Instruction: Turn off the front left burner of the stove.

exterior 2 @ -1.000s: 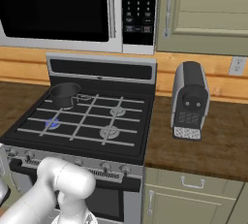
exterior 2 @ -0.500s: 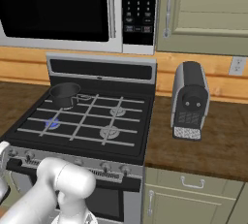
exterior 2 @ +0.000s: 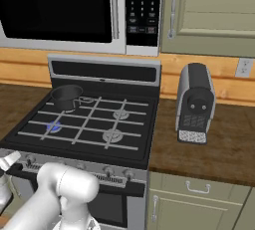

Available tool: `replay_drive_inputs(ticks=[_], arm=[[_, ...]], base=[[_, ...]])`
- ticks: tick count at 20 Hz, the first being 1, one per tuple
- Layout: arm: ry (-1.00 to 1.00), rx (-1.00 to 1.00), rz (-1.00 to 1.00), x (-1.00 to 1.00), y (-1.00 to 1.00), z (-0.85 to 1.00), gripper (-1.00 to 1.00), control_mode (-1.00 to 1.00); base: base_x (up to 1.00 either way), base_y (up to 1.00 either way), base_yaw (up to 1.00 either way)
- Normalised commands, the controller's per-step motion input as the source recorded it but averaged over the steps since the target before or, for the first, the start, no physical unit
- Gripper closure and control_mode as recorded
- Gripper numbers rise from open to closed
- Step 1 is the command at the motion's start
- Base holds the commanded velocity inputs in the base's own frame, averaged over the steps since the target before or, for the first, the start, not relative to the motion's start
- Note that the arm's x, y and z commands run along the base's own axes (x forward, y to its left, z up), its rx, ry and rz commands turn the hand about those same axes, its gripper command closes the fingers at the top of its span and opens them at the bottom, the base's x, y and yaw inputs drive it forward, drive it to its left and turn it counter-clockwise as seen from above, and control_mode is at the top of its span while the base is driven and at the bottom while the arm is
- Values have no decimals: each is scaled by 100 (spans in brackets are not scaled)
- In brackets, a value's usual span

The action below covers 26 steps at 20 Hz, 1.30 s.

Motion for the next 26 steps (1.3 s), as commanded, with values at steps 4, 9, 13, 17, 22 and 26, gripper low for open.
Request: replay_drive_inputs(ticks=[4,9,13,17,22,26], arm=[[0,66,-23,0,-15,0,100,-100],[0,64,-28,0,-3,0,100,-100],[-2,64,-31,0,0,0,100,-100],[-1,62,-31,1,-4,0,100,-100],[0,61,-31,4,-7,0,100,-100],[0,29,-8,-5,-6,-2,100,-100]], base=[[0,0,0],[0,0,0],[0,0,0],[0,0,0],[0,0,0],[0,0,0]])
